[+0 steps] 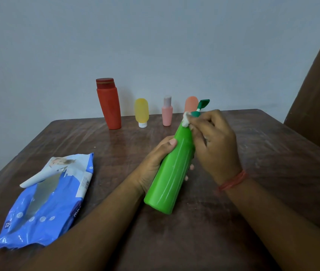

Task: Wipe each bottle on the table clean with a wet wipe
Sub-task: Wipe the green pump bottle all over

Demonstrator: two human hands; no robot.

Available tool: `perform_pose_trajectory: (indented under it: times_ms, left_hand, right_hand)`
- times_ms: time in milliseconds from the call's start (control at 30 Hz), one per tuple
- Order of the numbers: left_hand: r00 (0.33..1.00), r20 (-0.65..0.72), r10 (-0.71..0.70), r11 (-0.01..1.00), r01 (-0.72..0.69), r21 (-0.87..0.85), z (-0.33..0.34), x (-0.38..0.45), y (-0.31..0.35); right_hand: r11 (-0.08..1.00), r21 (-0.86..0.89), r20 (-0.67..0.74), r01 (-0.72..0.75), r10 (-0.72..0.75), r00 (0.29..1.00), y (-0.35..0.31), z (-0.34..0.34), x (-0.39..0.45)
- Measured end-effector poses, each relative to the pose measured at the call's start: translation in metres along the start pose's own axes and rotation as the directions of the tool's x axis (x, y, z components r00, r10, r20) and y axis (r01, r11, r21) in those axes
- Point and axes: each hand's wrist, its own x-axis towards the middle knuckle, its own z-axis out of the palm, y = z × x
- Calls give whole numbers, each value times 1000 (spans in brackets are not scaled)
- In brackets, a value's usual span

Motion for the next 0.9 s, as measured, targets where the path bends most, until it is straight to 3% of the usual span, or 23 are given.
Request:
perform_pose_trajectory:
  times_ms: [67, 200, 300, 433, 500, 567, 667, 800, 900]
  left_hand:
    - [1000, -15, 6, 1000, -6, -9, 1, -1, 1]
    - [1000, -12, -12, 1000, 12, -3, 0, 1, 1]
    - [1000, -18, 9, 1000, -9, 6, -1, 1, 1]
    - [1000, -25, -10, 1000, 10, 12, 0, 0, 2]
    - [999, -36, -3, 1000, 3, 11, 1, 0, 2]
    - [999, -38, 2, 1000, -1, 8, 2, 0, 1]
    - [998, -49, -32, 999, 33, 13, 4, 0, 2]
    - [1000, -11, -4, 999, 4, 37, 4, -1, 1]
    - [1000, -13, -28, 999, 28, 47, 5, 0, 2]
  right_hand:
    - [994, -2, 69, 111, -110, 991, -1, 1, -3]
    - [999, 17, -28, -50, 51, 998, 5, 2, 0]
    - [997, 21, 73, 79, -81, 994, 3, 2, -2]
    - [997, 45, 34, -60, 58, 998, 6, 2, 3]
    - [998, 58, 122, 32, -39, 992, 2, -1, 2]
    - [996, -1, 153, 91, -90, 984, 0, -4, 4]
    - [991, -132, 113, -13, 28, 993, 2, -7, 12]
    - [981, -114, 230, 158, -129, 965, -1, -13, 12]
    - [966, -258, 166, 29, 15, 986, 7, -19, 19]
